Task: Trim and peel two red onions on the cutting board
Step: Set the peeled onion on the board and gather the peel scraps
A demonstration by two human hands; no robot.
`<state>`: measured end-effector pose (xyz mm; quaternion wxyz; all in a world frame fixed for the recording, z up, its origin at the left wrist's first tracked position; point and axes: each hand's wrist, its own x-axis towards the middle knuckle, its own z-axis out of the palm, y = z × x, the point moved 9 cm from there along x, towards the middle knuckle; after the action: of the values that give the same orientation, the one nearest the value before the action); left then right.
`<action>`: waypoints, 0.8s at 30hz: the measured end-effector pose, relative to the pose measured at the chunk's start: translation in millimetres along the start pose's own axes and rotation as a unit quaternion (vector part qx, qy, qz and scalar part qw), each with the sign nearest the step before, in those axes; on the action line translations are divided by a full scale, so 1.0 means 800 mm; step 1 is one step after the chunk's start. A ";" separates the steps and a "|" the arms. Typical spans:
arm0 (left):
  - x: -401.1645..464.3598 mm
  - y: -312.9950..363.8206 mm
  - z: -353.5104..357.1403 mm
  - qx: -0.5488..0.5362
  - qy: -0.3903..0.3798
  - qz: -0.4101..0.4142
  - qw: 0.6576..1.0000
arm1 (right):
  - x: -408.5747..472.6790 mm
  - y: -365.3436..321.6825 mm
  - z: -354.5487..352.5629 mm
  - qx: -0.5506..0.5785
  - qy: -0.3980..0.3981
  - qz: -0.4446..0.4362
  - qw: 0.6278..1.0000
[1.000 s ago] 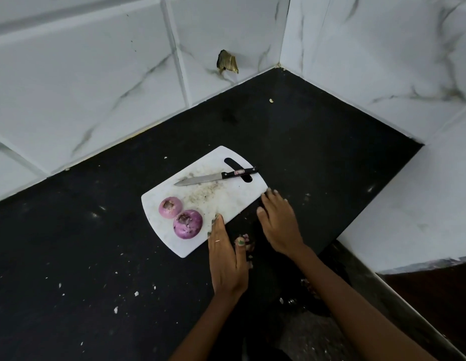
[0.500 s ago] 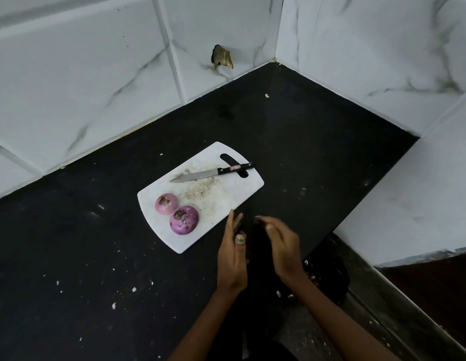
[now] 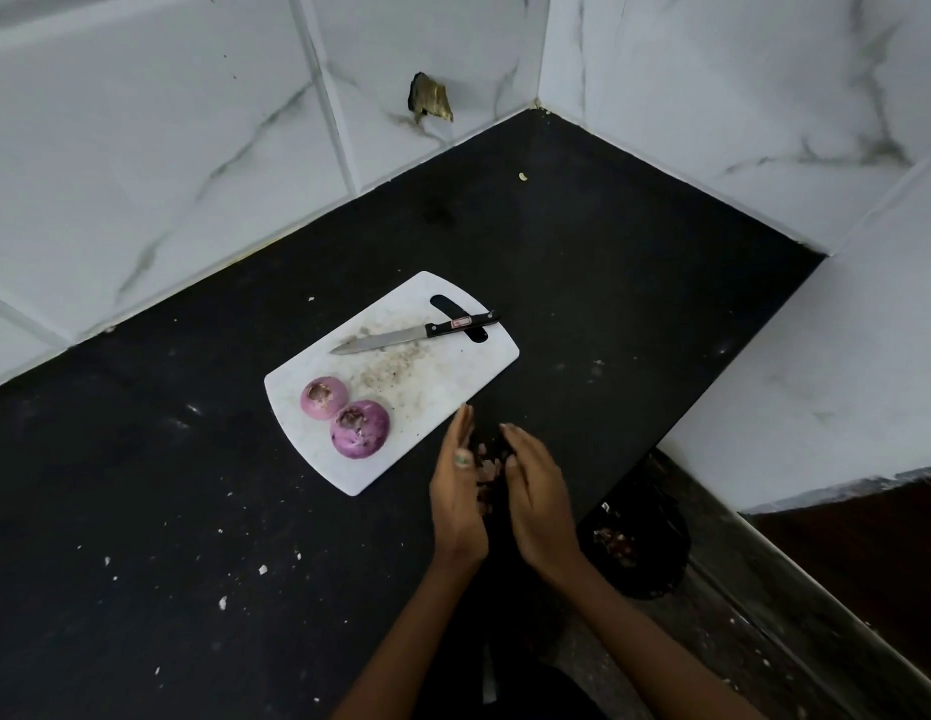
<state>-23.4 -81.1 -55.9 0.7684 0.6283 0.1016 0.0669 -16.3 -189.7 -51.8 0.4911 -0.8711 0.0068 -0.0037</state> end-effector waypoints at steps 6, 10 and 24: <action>-0.003 -0.014 -0.042 -0.180 0.135 -0.120 0.967 | 0.009 -0.017 0.024 -0.197 -0.135 -0.063 0.969; -0.003 -0.012 -0.042 -0.196 0.132 -0.131 0.963 | -0.013 -0.025 0.055 -0.364 -0.169 -0.126 0.907; 0.010 -0.028 -0.035 -0.260 0.055 -0.254 0.930 | -0.042 -0.057 0.034 -0.348 -0.049 -0.293 0.889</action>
<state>-23.0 -56.8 -83.6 0.8894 0.3547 0.2793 -0.0719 -49.4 -142.2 -27.0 0.1323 -0.9476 -0.2721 -0.1021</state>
